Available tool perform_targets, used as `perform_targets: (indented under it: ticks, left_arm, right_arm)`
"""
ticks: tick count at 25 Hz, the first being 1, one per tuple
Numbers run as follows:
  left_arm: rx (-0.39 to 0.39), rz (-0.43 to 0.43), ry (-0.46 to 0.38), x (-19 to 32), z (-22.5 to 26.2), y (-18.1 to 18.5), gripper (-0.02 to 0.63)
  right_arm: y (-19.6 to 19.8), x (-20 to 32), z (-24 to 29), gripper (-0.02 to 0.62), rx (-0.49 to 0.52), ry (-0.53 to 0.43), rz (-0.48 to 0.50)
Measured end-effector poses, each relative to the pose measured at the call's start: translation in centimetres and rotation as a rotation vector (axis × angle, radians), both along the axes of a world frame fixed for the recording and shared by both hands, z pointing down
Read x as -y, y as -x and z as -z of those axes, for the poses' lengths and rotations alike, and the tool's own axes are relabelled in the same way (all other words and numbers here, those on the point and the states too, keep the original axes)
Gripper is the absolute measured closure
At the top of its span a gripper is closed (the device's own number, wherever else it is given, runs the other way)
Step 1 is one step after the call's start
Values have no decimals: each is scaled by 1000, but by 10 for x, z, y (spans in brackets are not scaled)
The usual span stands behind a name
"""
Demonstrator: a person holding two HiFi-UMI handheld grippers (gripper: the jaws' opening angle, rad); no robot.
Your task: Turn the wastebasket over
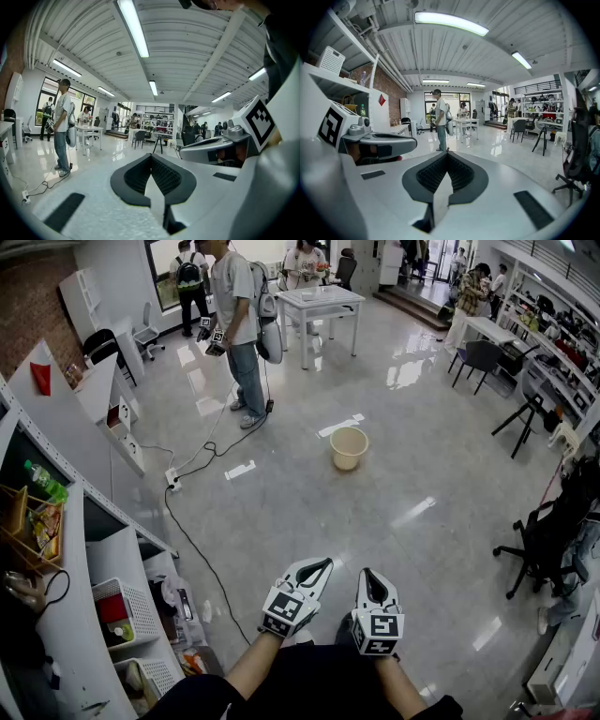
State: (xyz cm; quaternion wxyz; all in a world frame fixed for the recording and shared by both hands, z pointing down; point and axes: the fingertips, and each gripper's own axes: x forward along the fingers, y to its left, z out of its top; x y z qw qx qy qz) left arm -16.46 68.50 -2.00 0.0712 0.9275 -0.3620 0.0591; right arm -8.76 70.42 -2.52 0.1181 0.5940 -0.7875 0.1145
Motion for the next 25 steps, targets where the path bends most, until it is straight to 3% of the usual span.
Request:
perform_targets:
  ticks: [25]
  left_arm:
    - [2,-7,6,-11,-1,-11,597]
  right_arm:
    - [-12,-15,4,583,35,-26,5]
